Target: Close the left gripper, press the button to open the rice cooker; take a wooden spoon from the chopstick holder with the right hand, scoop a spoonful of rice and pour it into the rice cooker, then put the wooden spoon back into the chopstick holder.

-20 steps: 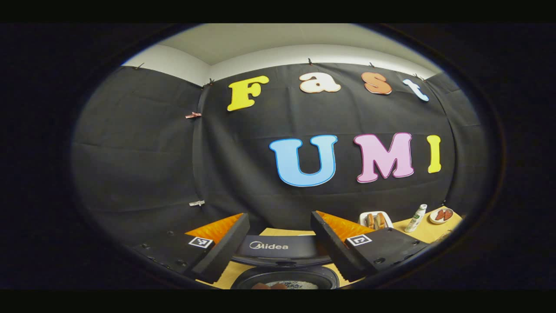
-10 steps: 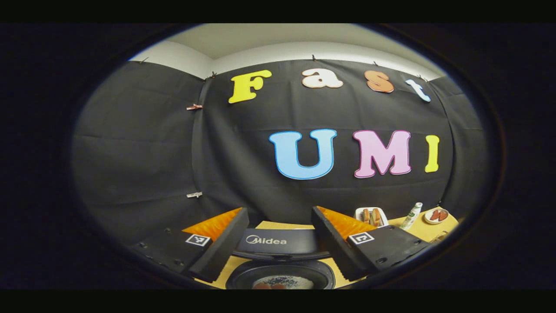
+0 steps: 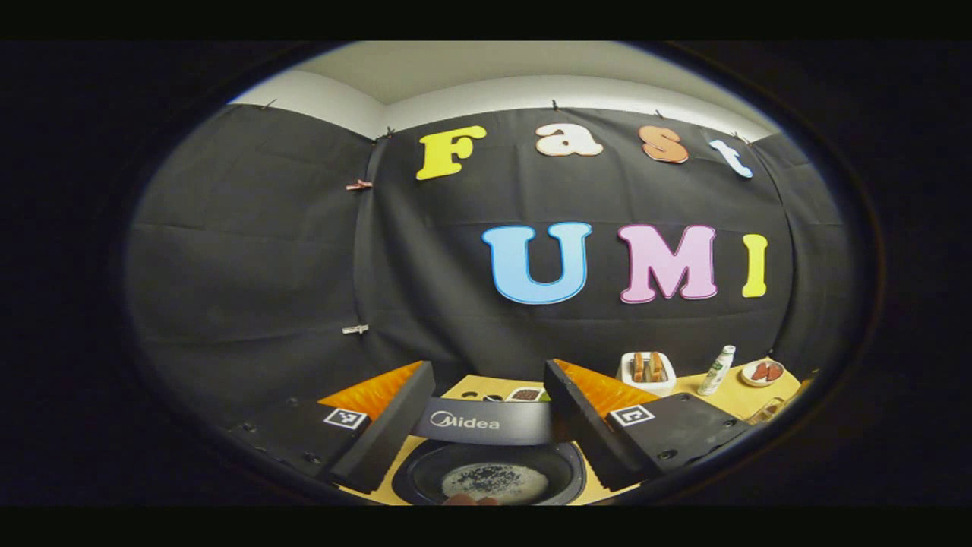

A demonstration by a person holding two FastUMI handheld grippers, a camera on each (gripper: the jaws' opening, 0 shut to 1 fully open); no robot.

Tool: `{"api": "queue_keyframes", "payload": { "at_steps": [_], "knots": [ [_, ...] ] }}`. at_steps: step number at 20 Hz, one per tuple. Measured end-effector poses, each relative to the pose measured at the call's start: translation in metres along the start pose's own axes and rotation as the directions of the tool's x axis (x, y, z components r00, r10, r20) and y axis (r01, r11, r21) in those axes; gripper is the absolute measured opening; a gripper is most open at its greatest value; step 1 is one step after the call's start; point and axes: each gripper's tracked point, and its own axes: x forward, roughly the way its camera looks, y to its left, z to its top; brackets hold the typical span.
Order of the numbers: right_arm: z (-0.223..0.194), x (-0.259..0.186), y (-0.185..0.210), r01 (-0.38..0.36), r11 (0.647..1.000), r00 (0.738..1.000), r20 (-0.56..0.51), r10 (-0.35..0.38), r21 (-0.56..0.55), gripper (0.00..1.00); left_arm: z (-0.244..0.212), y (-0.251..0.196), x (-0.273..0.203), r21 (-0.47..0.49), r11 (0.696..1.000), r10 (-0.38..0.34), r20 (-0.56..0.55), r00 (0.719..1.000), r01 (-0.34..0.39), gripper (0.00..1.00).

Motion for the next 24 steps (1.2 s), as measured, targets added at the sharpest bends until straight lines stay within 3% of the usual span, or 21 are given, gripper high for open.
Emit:
{"api": "queue_keyframes", "payload": {
  "at_steps": [13, 24],
  "knots": [
    [-0.021, -0.012, 0.033, -0.090, 0.996, 0.995, -0.042, 0.090, -0.015, 0.51, -0.095, 0.005, -0.066, -0.022, 0.996, 0.078, -0.103, 0.992, -0.081, 1.00],
    [-0.023, -0.015, 0.028, -0.072, 0.997, 0.997, -0.041, 0.072, -0.013, 0.51, -0.154, 0.003, -0.083, -0.001, 0.999, 0.040, -0.149, 0.988, -0.041, 1.00]
  ]
}}
